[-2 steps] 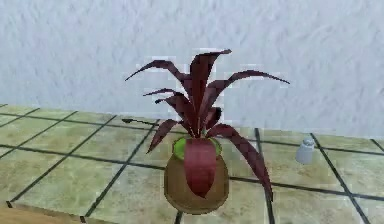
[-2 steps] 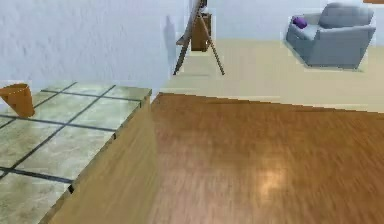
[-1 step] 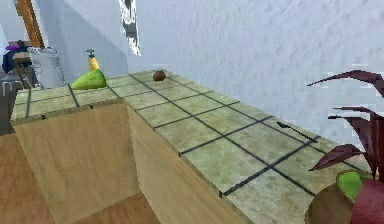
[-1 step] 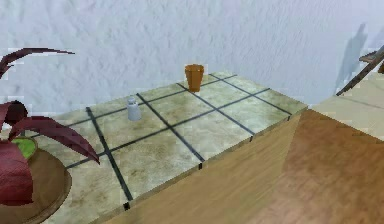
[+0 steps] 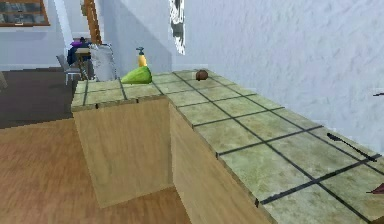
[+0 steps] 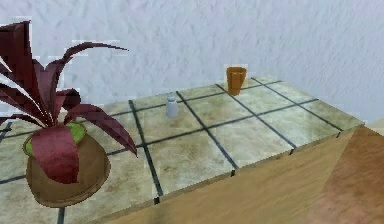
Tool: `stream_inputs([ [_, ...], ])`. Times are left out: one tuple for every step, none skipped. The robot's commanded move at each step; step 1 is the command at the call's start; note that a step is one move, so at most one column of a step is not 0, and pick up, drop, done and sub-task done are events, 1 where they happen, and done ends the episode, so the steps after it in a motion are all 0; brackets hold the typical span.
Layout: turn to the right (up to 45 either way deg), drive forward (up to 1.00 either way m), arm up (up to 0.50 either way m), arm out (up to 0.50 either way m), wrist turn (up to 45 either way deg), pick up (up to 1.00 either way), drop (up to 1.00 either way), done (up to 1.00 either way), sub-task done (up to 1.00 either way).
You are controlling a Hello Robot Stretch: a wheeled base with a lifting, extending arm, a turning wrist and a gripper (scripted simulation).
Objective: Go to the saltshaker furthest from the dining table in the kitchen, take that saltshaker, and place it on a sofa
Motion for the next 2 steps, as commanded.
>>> stream_inputs([
  [0.0, 0.0, 0.5, 0.0, 0.0, 0.0, 0.0, 0.0, 0.0],
  [0.0, 0.0, 0.38, 0.0, 0.0, 0.0, 0.0, 0.0, 0.0],
])
